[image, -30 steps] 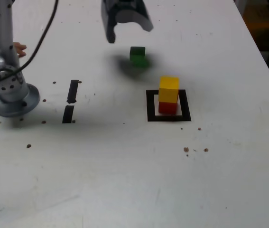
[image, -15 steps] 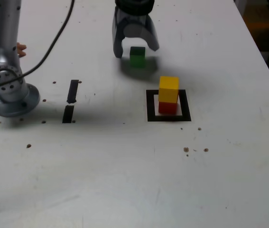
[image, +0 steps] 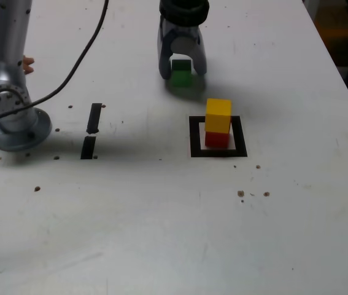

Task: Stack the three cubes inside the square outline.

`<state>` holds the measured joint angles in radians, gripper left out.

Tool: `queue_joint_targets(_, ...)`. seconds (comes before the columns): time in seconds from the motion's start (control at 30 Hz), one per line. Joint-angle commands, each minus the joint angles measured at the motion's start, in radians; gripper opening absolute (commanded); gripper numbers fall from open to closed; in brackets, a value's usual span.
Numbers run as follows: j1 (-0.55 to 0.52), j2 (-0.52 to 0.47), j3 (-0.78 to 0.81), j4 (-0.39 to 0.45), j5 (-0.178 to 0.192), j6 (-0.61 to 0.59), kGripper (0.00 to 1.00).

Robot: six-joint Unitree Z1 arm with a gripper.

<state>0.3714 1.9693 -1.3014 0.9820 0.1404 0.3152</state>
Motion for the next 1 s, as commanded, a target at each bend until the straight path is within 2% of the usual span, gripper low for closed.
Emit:
queue_joint_targets(0.0, -0.002, -0.006, -0.001, -0.005, -0.01, 0.007, 0.24)
queue_joint_targets(0.23, -0.002, -0.02, -0.006, 0.009, -0.041, 0.026, 0.21)
queue_joint_targets(0.37, -0.007, -0.1, -0.011, 0.04, -0.055, 0.028, 0.2)
queue_joint_targets(0.47, -0.035, -0.183, -0.049, 0.126, -0.061, -0.002, 0.19)
queue_joint_targets(0.57, -0.106, -0.24, -0.128, 0.26, -0.057, -0.08, 0.19)
queue_joint_targets(0.73, -0.293, -0.251, -0.315, 0.46, -0.03, -0.234, 0.19)
queue_joint_targets(0.83, -0.397, -0.226, -0.4, 0.515, -0.028, -0.314, 0.19)
queue_joint_targets(0.97, -0.454, -0.18, -0.404, 0.513, -0.045, -0.379, 0.19)
